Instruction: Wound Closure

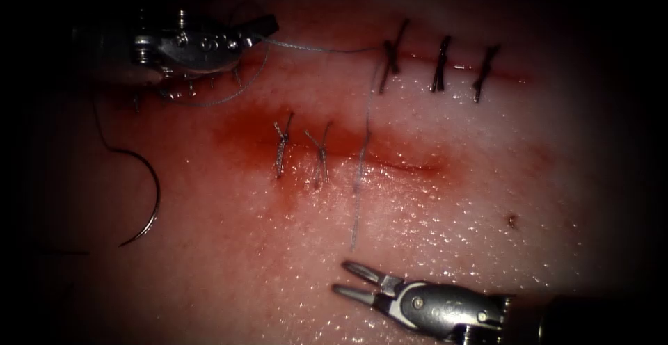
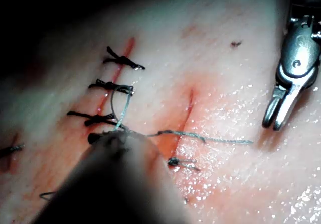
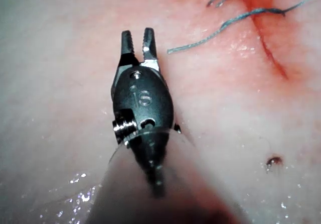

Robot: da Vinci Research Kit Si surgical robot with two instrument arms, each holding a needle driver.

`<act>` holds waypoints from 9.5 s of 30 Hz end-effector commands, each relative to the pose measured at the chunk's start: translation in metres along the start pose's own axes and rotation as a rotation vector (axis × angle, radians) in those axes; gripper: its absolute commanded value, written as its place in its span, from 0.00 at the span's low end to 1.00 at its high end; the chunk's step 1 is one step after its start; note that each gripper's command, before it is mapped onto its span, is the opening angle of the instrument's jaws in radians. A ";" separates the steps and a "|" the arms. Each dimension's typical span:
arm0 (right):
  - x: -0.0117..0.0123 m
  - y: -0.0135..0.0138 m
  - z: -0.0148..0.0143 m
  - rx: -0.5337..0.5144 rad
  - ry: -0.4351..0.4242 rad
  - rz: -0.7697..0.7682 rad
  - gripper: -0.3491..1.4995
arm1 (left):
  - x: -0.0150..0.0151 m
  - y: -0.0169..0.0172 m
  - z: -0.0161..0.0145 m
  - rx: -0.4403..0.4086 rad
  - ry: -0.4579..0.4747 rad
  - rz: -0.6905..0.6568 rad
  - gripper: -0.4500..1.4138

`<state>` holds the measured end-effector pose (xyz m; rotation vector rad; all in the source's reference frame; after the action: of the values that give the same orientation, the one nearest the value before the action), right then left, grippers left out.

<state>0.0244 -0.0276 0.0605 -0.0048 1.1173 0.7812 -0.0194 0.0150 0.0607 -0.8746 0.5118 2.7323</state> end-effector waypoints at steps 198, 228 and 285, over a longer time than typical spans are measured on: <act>0.0016 0.0246 0.0117 0.337 0.000 0.020 0.54 | -0.0012 0.0352 -0.0166 -0.316 0.051 0.150 0.00; 0.0059 0.0131 0.0075 0.360 0.168 -0.087 0.00 | 0.0104 0.0081 -0.0072 -0.082 0.144 0.207 0.00; 0.0021 0.0137 0.0057 -0.200 0.305 0.872 0.58 | 0.0036 0.0204 0.0060 -0.020 -0.053 0.250 0.00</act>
<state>0.0212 -0.0137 0.0659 0.2146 1.3269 1.7226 -0.0313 -0.0005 0.0678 -0.7834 0.6274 2.9789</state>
